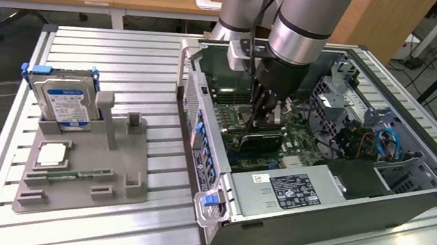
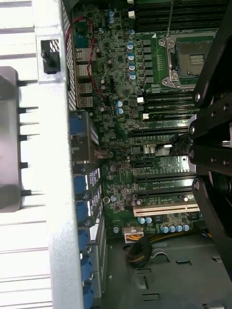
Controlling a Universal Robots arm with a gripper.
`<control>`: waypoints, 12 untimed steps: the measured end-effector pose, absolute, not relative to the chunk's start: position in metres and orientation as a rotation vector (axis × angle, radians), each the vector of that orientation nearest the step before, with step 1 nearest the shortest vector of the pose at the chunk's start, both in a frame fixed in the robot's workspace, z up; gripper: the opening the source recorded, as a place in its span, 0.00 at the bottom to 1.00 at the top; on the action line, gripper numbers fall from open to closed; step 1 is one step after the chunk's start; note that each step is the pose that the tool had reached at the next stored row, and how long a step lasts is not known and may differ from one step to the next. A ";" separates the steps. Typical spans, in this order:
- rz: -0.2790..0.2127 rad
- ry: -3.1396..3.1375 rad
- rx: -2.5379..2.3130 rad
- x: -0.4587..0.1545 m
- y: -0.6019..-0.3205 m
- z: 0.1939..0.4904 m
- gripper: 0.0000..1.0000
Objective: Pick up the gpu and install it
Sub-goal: 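Press down on the gpu until it lock into place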
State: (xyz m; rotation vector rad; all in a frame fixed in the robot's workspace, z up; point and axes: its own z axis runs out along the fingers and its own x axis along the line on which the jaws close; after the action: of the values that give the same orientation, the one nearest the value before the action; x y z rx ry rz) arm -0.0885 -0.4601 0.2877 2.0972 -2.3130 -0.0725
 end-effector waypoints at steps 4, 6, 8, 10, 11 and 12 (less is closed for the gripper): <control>-0.073 -2.314 2.096 -0.092 -0.460 0.288 0.11; -0.073 -2.315 2.095 -0.100 -0.460 0.288 0.11; -0.073 -2.316 2.095 -0.108 -0.460 0.287 0.11; -0.073 -2.316 2.094 -0.116 -0.460 0.287 0.11; -0.073 -2.315 2.095 -0.120 -0.460 0.287 0.11; -0.073 -2.314 2.096 -0.122 -0.460 0.287 0.11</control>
State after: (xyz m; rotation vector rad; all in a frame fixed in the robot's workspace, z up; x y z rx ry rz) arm -0.1222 -0.4601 0.2874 2.0964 -2.3137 -0.0725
